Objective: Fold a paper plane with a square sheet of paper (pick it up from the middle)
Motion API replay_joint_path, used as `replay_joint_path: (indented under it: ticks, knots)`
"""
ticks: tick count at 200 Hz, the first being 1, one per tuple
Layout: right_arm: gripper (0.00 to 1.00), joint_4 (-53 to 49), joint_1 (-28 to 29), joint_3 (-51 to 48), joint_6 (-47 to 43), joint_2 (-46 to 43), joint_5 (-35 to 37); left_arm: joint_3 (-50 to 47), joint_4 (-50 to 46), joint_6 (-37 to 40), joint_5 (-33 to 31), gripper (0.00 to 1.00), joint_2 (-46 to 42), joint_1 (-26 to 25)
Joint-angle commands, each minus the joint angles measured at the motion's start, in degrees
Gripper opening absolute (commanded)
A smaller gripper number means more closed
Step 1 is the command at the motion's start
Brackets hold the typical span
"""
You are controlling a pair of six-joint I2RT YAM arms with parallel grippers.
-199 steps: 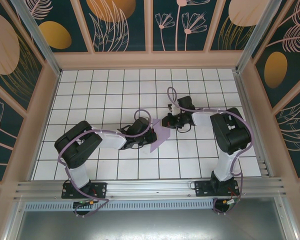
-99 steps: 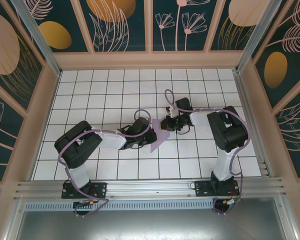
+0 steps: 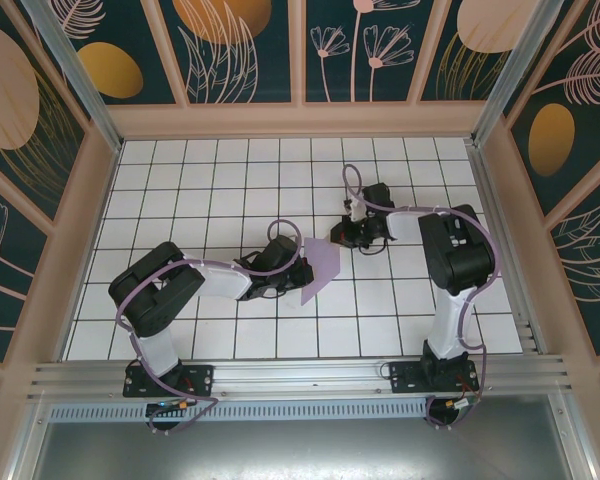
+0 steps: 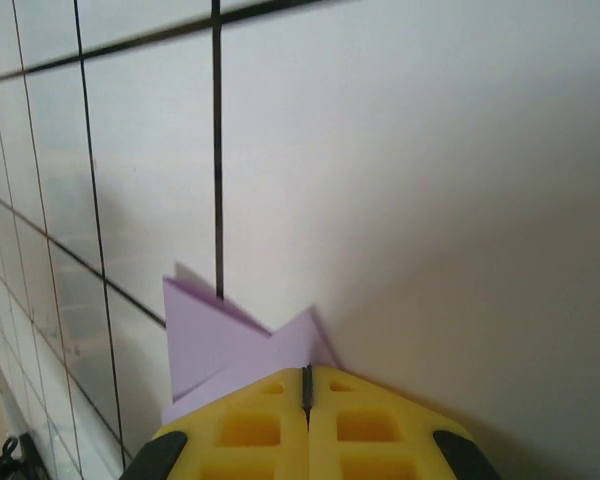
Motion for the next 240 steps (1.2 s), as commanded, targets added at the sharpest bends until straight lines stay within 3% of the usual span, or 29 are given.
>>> replay_joint_path:
  ticks: [1,45,72,110,134,155,201,240]
  knots:
    - [0.00,-0.4,-1.1,3.0,0.4,1.1,3.4,-2.0,-6.7,0.1,2.7,0.00,1.5,-0.1]
    - [0.01,-1.1,-1.7,3.0,1.7,-2.1,5.6,-1.8,-6.1,0.6,2.5,0.00,0.6,-0.1]
    - [0.06,-1.1,-2.0,0.2,4.3,-7.6,6.1,0.7,-7.1,1.8,1.2,0.00,-1.3,0.0]
    - [0.33,-0.2,-1.4,-8.3,9.8,-15.9,4.3,6.2,-9.5,4.2,-2.9,0.39,-7.2,0.9]
    - [0.42,1.5,-0.1,-13.6,13.9,-20.0,3.2,6.3,-10.4,4.7,-6.6,0.66,-11.2,2.4]
    - [0.47,3.0,1.8,-16.2,17.0,-21.8,3.1,4.3,-11.2,4.5,-10.1,0.81,-14.2,3.8]
    - [0.49,5.7,6.3,-16.4,21.4,-18.6,3.5,-0.3,-12.0,4.7,-13.3,0.98,-18.2,6.4]
    - [0.47,6.0,8.9,-14.4,22.6,-14.8,4.2,-3.0,-12.0,3.4,-14.1,0.99,-20.3,7.6]
